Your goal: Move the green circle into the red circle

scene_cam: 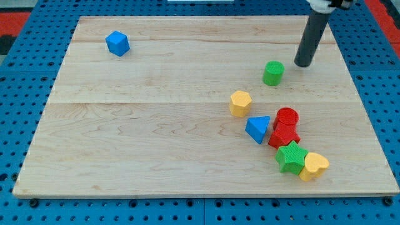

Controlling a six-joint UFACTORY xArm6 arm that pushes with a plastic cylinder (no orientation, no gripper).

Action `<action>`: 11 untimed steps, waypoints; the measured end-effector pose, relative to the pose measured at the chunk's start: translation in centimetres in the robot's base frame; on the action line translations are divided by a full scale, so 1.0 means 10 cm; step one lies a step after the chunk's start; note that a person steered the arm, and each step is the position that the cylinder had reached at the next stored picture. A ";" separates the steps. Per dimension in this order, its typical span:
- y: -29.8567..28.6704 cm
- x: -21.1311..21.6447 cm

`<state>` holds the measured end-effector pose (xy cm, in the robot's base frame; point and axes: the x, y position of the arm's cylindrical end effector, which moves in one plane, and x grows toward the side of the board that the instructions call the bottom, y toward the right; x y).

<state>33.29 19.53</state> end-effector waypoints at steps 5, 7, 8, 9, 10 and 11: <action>-0.05 0.71; -0.20 0.70; -0.45 0.79; -0.51 0.97; -0.39 0.67; -0.78 -0.04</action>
